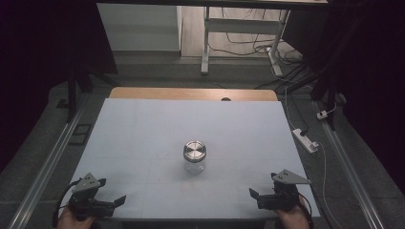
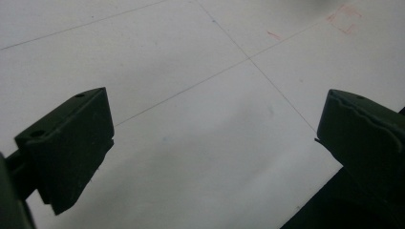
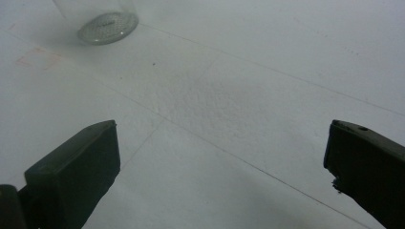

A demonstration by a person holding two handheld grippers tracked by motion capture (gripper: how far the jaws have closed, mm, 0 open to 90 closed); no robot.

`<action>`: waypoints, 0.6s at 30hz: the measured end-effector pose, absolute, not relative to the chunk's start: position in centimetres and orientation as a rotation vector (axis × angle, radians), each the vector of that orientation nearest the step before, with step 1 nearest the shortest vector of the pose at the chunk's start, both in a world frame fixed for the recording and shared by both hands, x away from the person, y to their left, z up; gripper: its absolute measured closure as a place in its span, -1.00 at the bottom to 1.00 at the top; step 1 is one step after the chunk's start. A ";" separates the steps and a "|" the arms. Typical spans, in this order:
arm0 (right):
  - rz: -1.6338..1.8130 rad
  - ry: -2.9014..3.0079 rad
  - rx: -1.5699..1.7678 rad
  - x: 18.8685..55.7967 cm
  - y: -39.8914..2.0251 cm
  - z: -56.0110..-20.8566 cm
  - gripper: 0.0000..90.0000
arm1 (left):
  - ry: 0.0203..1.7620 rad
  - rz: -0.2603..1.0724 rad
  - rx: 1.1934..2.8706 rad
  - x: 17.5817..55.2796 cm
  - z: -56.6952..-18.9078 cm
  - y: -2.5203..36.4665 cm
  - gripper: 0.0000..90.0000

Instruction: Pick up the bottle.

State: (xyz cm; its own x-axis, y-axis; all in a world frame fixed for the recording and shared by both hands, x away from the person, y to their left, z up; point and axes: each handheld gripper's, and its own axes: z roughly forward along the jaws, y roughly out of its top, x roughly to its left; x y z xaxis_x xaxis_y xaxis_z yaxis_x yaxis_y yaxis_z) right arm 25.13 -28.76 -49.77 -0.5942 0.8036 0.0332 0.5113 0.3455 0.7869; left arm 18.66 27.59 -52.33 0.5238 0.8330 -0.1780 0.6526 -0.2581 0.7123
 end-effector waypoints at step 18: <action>1.116 2.296 1.145 25.3 -28.6 -49.9 -1.00 | 1.175 0.265 2.048 18.9 -52.4 27.3 -1.00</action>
State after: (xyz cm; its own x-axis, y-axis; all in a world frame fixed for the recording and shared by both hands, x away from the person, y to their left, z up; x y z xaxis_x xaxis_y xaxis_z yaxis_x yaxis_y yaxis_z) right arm 25.27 -28.59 -49.85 -0.6162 0.7865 0.0405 0.5176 0.3656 0.7736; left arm 18.87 27.28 -52.40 0.5576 0.8110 -0.1773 0.6564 -0.3000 0.6922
